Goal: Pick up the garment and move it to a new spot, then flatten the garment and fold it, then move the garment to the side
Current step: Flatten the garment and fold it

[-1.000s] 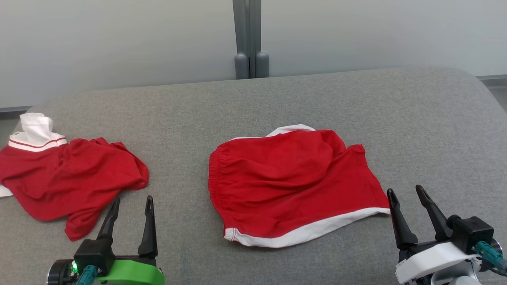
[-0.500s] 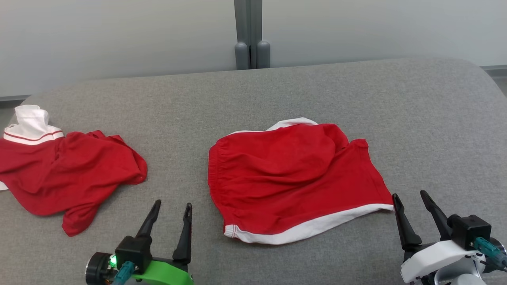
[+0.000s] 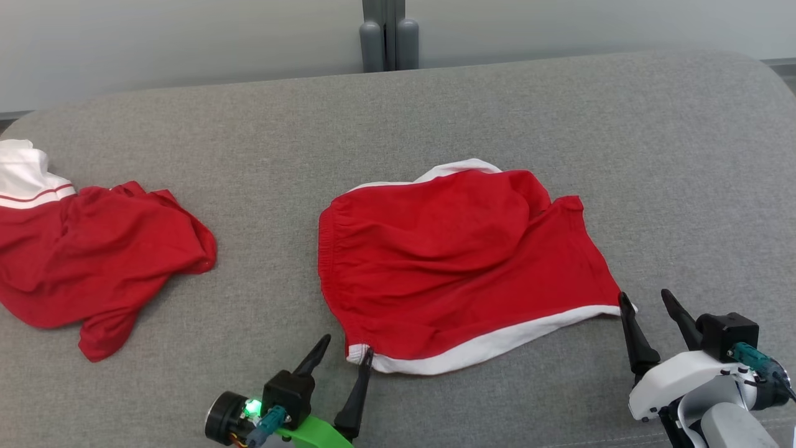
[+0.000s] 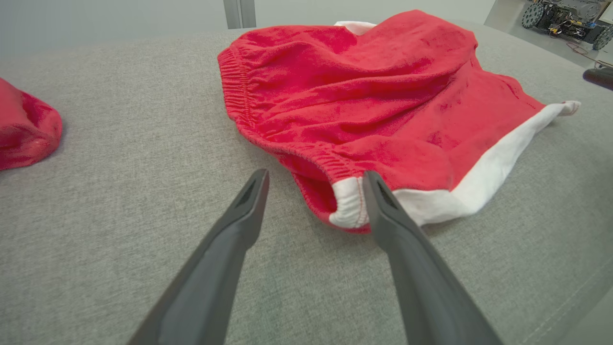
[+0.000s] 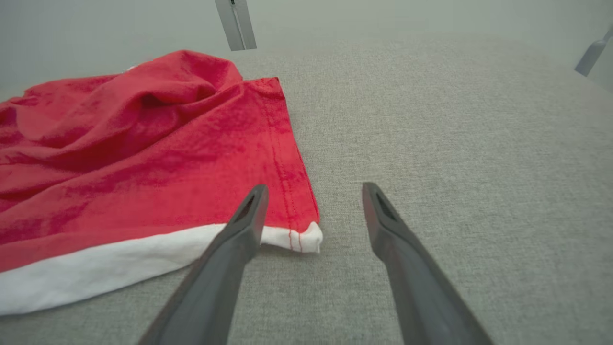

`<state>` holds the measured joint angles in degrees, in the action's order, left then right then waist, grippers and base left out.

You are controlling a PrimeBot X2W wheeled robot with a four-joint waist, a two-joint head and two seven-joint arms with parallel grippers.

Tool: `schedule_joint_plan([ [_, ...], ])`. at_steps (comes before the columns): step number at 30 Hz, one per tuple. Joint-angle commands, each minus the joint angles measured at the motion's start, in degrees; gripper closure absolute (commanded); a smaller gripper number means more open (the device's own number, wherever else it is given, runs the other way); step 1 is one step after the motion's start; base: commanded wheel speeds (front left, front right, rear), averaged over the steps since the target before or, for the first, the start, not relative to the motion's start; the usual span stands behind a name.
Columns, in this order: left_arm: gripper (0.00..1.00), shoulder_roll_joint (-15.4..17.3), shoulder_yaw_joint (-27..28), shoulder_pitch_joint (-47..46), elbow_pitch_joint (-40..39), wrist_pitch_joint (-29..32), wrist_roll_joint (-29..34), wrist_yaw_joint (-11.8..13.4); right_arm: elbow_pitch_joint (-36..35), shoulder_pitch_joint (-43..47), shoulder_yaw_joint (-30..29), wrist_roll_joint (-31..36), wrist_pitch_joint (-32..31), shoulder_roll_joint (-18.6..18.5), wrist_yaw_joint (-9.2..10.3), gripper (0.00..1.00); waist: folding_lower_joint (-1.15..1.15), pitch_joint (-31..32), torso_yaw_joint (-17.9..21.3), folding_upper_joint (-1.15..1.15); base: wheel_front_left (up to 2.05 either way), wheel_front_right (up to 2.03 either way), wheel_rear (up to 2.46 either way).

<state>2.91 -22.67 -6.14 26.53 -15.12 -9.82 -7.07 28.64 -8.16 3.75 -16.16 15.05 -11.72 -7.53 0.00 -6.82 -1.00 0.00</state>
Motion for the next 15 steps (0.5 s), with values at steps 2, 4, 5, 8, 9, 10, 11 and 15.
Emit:
schedule_joint_plan([
  [2, 0.00, 0.10, -1.35, -1.41, 1.08, -0.03, -0.71, -0.28, 1.69, -1.34, -0.15, -0.55, 0.18, -0.19, 0.08, 0.00, 0.00, -1.06, -0.05, 0.00, 0.00, 0.00, 0.00],
  [4, 0.00, 0.10, -2.26, -2.18, 1.85, -0.03, -1.35, -0.34, 2.92, -1.97, -0.29, -0.93, 0.18, -0.03, 0.08, 0.00, 0.00, -1.57, -0.10, 0.00, 0.00, 0.00, 0.00],
  [5, 0.00, 0.09, -2.70, -2.44, 2.10, -0.03, -1.82, -0.35, 3.65, -2.18, -0.31, -1.05, 0.18, -0.01, 0.08, 0.00, 0.00, -1.75, -0.13, 0.00, 0.00, 0.00, 0.00],
  [8, 0.00, 0.08, -4.45, -3.18, 3.06, -0.03, -2.95, -0.38, 5.34, -2.96, -0.27, -1.67, 0.18, 0.37, 0.08, 0.00, 0.00, -2.22, -0.22, 0.00, 0.00, 0.00, 0.00],
  [9, 0.00, 0.08, -5.15, -3.64, 3.44, -0.03, -3.04, -0.40, 5.87, -3.27, -0.12, -1.87, 0.18, 0.37, 0.08, 0.00, 0.00, -2.38, -0.26, 0.00, 0.00, 0.00, 0.00],
  [10, 0.00, 0.07, -5.72, -4.07, 3.65, -0.03, -3.26, -0.40, 6.42, -3.47, -0.05, -2.15, 0.18, 0.39, 0.08, 0.00, 0.00, -2.50, -0.30, 0.00, 0.00, 0.00, 0.00],
  [11, 0.00, 0.07, -6.26, -4.52, 3.51, -0.03, -3.80, -0.38, 7.07, -3.76, 0.10, -2.28, 0.18, 0.52, 0.08, 0.00, 0.00, -2.69, -0.36, 0.00, 0.00, 0.00, 0.00],
  [15, 0.18, 0.09, -7.72, -5.21, 3.37, -0.03, -5.24, 0.36, 9.21, -4.62, 0.86, -3.60, 0.18, 1.23, 0.08, 0.00, 0.00, -3.21, -0.61, 0.00, 0.00, 0.00, 0.00],
])
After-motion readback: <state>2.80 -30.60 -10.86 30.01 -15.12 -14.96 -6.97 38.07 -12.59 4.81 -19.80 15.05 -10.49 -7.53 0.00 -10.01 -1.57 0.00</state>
